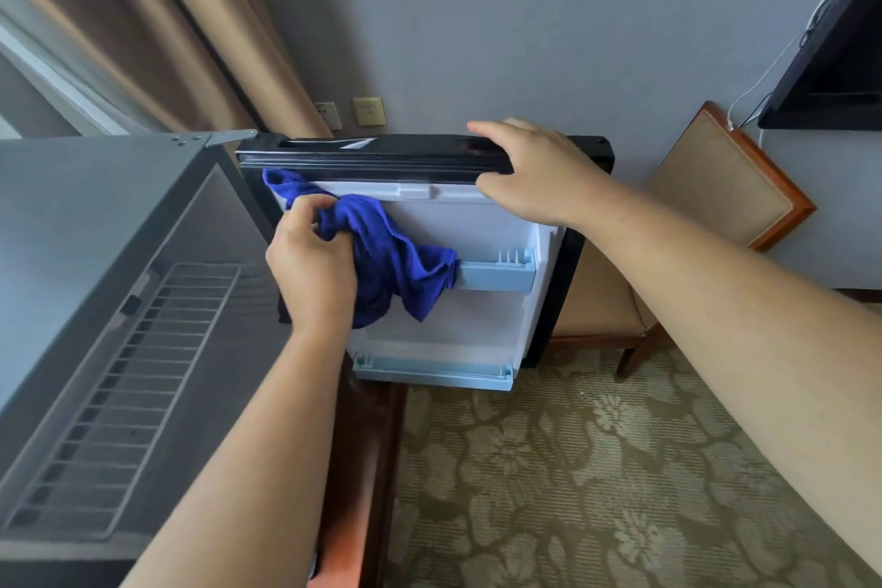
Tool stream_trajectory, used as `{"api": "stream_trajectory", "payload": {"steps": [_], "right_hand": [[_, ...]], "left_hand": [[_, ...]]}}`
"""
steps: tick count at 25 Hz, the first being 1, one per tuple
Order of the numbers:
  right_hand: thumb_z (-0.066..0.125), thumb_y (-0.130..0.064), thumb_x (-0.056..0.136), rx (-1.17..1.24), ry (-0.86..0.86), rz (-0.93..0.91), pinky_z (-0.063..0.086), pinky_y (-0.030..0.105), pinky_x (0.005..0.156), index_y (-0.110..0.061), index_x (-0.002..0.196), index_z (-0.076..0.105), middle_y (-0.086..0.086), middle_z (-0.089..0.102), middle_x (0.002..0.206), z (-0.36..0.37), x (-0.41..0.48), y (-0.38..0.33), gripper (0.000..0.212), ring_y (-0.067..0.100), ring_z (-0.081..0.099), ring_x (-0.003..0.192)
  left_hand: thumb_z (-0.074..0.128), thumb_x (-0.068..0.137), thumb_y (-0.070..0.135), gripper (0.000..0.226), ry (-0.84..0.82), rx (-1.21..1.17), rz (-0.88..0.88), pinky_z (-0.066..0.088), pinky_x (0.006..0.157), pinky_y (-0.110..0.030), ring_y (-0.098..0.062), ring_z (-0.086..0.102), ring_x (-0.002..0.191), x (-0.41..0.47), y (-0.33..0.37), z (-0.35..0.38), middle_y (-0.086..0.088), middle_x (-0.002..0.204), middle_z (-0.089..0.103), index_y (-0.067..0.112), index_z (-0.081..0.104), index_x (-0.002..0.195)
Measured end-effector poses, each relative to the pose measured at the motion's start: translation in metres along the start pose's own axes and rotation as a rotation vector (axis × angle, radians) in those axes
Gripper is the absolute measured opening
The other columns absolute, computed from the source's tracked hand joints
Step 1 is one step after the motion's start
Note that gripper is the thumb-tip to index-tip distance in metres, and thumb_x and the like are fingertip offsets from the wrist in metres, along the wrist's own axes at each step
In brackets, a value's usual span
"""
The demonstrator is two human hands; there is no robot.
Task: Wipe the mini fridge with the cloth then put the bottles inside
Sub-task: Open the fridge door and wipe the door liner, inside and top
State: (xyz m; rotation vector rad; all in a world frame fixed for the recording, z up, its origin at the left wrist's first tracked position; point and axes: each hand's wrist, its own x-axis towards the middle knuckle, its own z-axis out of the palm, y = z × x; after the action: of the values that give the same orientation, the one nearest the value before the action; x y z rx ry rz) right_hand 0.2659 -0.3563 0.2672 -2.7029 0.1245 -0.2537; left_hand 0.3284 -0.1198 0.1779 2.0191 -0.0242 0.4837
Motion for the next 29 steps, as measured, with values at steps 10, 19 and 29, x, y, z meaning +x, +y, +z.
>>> {"api": "stream_trajectory", "payload": {"steps": [10, 19, 29], "right_hand": [[0.049, -0.020, 0.092, 0.026, -0.116, -0.024, 0.021, 0.028, 0.118, -0.029, 0.155, 0.036, -0.002, 0.031, 0.163, -0.012, -0.012, -0.005, 0.065, 0.017, 0.025, 0.151], [0.077, -0.025, 0.077, 0.195, 0.248, -0.057, 0.044, 0.041, 0.104, -0.025, 0.150, 0.040, 0.004, 0.043, 0.134, 0.067, -0.076, 0.012, 0.082, 0.021, 0.045, 0.124], [0.070, -0.005, 0.079, 0.416, 0.635, 0.275, 0.040, 0.023, 0.075, -0.018, 0.109, 0.052, 0.000, 0.051, 0.109, 0.082, -0.039, 0.008, 0.037, 0.023, 0.057, 0.093]], "left_hand": [[0.065, 0.079, 0.011, 0.033, -0.219, -0.138, 0.084, 0.055, 0.085, -0.038, -0.008, 0.066, 0.087, -0.072, 0.058, 0.060, 0.013, 0.093, 0.072, 0.029, 0.069, 0.106], [0.063, 0.082, 0.015, 0.033, -0.289, -0.153, 0.061, 0.058, 0.076, -0.031, -0.001, 0.067, 0.084, -0.057, 0.073, 0.050, 0.016, 0.090, 0.073, 0.035, 0.067, 0.107], [0.065, 0.087, 0.041, 0.023, -0.361, -0.072, 0.244, 0.049, 0.081, -0.015, 0.004, 0.066, 0.094, -0.023, 0.038, 0.023, 0.026, 0.091, 0.070, 0.038, 0.061, 0.110]]}}
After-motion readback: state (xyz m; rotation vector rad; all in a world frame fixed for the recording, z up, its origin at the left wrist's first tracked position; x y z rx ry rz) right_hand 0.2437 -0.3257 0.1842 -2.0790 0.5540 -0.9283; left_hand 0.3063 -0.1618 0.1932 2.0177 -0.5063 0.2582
